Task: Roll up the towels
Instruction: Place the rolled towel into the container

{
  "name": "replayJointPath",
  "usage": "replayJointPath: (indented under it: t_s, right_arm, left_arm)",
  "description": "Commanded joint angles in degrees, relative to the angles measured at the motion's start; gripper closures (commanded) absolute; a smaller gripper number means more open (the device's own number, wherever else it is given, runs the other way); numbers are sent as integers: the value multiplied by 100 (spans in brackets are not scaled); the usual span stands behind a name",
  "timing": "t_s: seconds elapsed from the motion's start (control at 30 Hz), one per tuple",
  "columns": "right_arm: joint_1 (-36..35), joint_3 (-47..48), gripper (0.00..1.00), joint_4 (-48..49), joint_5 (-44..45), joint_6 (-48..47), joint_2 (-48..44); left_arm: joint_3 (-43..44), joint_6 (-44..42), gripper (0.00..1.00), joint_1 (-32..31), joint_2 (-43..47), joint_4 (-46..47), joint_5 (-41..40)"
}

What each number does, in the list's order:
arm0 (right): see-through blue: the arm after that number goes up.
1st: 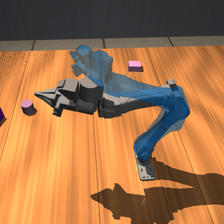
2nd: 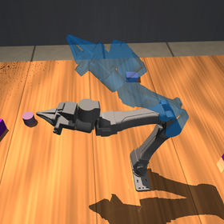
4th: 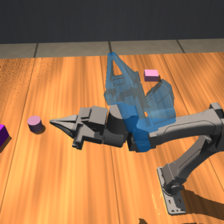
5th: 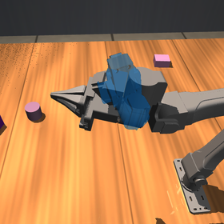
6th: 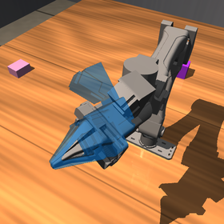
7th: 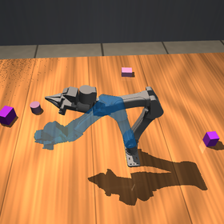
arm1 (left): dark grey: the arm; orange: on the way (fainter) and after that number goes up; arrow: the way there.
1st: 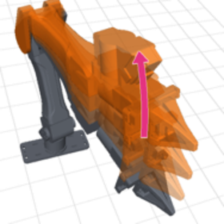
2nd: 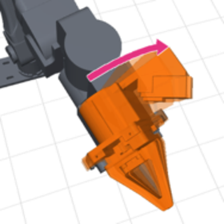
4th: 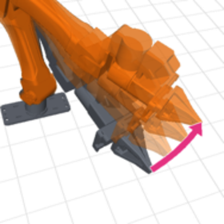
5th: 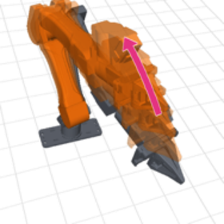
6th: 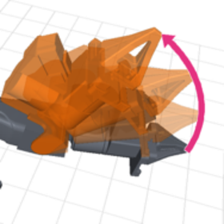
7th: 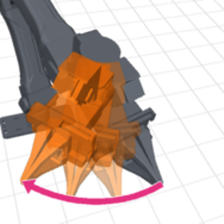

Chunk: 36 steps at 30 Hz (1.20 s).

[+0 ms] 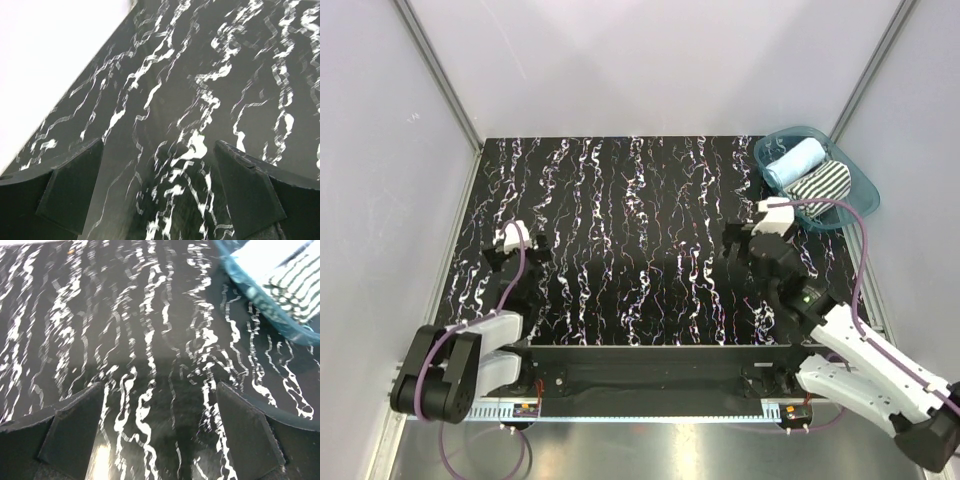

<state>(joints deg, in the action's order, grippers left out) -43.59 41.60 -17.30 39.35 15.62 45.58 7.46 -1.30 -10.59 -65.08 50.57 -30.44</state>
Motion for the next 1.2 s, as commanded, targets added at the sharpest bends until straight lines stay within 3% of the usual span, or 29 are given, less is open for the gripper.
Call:
replayJointPath:
  t_s: [0.0, 0.03, 0.07, 0.3, 0.43, 0.57, 0.77, 0.87, 1.17]
  right_arm:
    - [763, -82, 0, 578, -814, 38, 82]
    - [930, -74, 0, 648, -1059, 64, 213]
    - [1080, -56, 0, 675, -1174, 151, 301]
    - [2494, -266, 0, 1095, -1562, 450, 890]
    - [3785, -792, 0, 1668, -2062, 829, 961]
    - [4296, -1294, 0, 2607, -1730, 707, 1058]
    - [4553, -2322, 0, 4502, -1088, 418, 926]
    - [4570, -2561, 0, 4884, -903, 74, 1189]
    - [4720, -2623, 0, 7161, -1622, -391, 2797]
  left_arm:
    - [11, -160, 1, 223, -554, 1320, 583]
    - [-69, -160, 1, 259, -793, 2151, 591]
    - [-96, -160, 1, 303, -1039, 2246, 635]
    - [176, -72, 1, 513, -1156, 1764, 1074]
    - [185, -2, 1, 540, -1138, 1684, 1040]
    - [194, -2, 1, 540, -1112, 1658, 1040]
    - [212, -2, 1, 540, -1130, 1623, 1031]
    - [212, -2, 1, 540, -1121, 1623, 1040]
    - [212, 16, 1, 540, -1130, 1623, 1040]
